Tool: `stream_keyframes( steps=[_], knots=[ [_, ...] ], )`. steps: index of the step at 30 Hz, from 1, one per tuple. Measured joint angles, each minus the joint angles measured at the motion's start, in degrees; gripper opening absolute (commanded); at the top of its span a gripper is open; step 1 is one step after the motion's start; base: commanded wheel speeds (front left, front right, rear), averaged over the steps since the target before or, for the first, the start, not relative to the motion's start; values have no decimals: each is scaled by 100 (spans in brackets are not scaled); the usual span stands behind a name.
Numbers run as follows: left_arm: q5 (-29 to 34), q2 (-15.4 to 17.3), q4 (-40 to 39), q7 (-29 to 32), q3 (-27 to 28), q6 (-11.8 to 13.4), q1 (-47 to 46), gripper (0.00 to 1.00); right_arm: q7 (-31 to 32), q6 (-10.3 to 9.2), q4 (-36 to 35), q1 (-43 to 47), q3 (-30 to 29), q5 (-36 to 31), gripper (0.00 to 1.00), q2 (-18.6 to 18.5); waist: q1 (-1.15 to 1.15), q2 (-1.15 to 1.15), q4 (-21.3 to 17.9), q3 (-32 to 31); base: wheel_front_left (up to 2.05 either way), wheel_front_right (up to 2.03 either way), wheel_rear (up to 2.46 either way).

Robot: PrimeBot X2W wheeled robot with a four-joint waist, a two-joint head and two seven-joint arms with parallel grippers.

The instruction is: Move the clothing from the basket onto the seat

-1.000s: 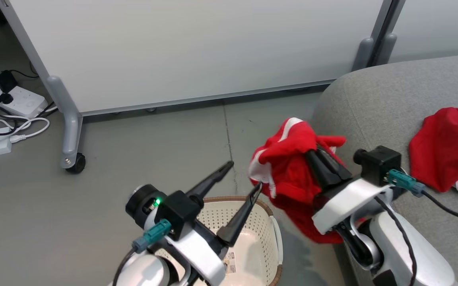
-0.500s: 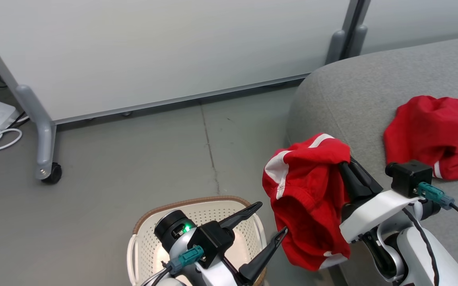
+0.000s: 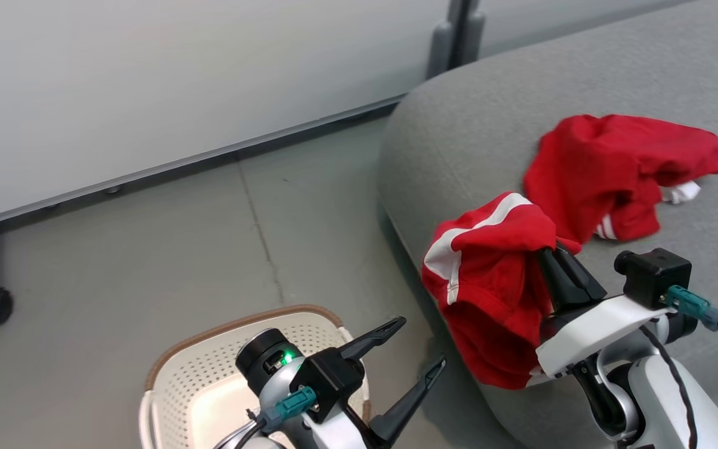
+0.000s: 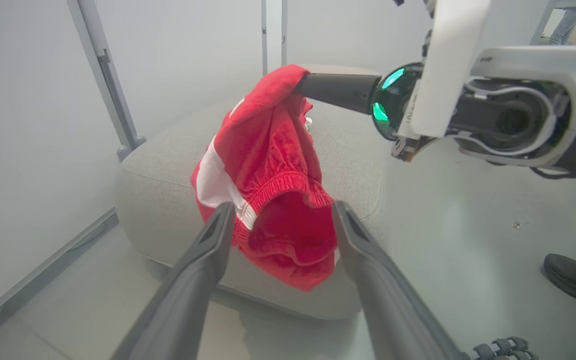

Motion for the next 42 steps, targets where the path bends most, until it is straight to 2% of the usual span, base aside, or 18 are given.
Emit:
stream_keyframes(
  steps=[11, 18, 20, 27, 32, 36, 42],
  knots=[
    [37, 51, -177, 99, -64, -18, -151, 100, -80, 0, -152, -176, -237, 54, 0, 19, 0, 0, -929, 262, 0, 0, 0],
    [48, 110, -349, 187, 79, 15, -446, 100, -323, 0, -165, -943, -517, 212, 0, -77, 0, 0, -1242, 562, 0, 0, 0],
    [83, 119, -411, 204, 109, 9, -612, 100, -378, 0, -142, -1274, -628, 260, 0, -154, 0, 0, -1254, 665, 0, 0, 0],
    [159, 177, -611, 374, 187, -67, -1132, 100, -454, 0, 177, -2916, -1202, 444, 0, -772, 0, 0, -1114, 1076, 0, 0, 0],
    [267, 212, -734, 458, 191, -74, -1358, 100, -510, 0, 675, -3730, -1402, 556, 0, -1146, 0, 0, -962, 1382, 0, 0, 0],
    [335, 223, -827, 552, 175, -79, -1508, 100, -613, 0, 1258, -4079, -1369, 666, 0, -1351, 0, 0, -821, 1656, 0, 0, 0],
    [433, 255, -949, 744, 114, -115, -1731, 100, -856, 0, 2284, -4173, -1179, 923, 0, -1468, 0, 0, -630, 2152, 0, 0, 0]
  ],
)
